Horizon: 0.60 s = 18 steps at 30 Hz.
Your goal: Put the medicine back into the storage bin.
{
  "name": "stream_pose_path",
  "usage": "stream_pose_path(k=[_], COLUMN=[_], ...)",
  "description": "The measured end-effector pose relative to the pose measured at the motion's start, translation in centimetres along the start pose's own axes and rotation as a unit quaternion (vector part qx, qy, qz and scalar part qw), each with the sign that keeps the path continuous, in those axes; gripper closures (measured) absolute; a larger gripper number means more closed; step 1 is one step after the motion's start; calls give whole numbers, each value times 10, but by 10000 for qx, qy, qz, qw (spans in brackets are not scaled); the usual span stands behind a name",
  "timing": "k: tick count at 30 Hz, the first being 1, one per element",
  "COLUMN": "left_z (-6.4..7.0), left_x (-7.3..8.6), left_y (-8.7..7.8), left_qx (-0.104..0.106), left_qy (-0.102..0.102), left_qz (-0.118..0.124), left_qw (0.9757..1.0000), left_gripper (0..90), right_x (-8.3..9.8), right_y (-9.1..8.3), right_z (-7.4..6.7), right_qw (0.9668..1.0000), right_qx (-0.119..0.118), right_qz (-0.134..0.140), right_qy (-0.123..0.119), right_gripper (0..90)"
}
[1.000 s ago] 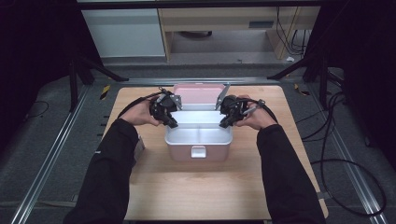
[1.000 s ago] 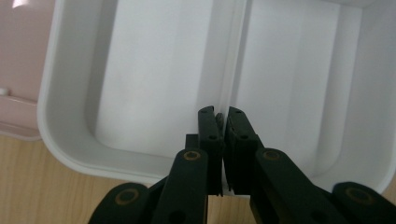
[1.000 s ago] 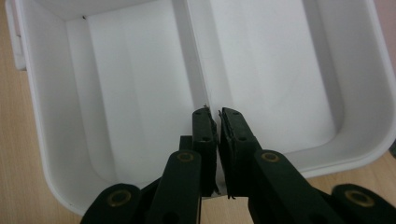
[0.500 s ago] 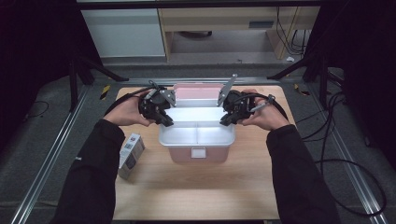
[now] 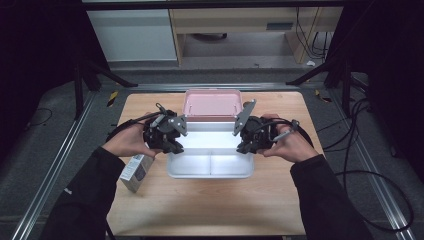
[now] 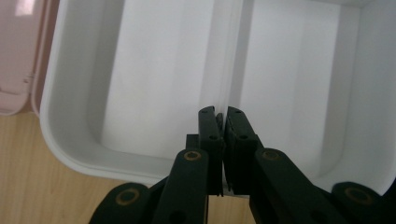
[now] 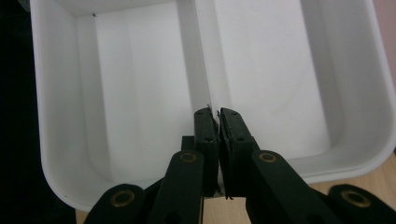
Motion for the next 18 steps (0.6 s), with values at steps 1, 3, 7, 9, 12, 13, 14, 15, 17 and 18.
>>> stream_pose_path(k=[1,3,7,9,12,13,14,15,17,18], left_z=[4,14,30,38,49,54,57,59,65,68], left_x=[1,2,4,5,8,9,10,11,13,14], left_y=[0,-1,3,4,7,9,12,14,22,27], left_qx=[-9,31,20,-15,-55,-26,-30,-38,2,30], left_qy=[19,-17,-26,-29,-54,-85,-69,-88,-102,-90], left_qz=[25,8,-22,-44,98,164,220,256,332,335], left_qw=[10000,10000,10000,10000,9999,9998,9997,9996,9994,9994], left_gripper=[865,865,866,866,864,863,865,865,866,866], right_x=[1,2,6,8,11,12,13,15,17,18], right_y=[1,2,5,8,12,14,17,19,25,29], right_z=[-4,-12,-28,-35,-46,-49,-53,-56,-60,-63], right_qw=[10000,9999,9999,9999,9997,9997,9996,9995,9995,9995], right_qx=[-23,-68,-74,-48,6,-17,-26,-63,-68,-87], right_qz=[31,77,113,125,183,211,243,248,239,212], right_qy=[-15,-39,-78,-104,-148,-156,-165,-179,-181,-195], right_gripper=[867,867,866,868,870,870,870,870,869,870])
Point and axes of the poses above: each handheld gripper's, and its own axes: y roughly forward along the jaws, x roughly out of its underside, z roughly to its right, the point moved 7 cm from there along y, roughly forward along the jaws, and after that the axes turned 11 degrees about -z, right-handed, at the moved point
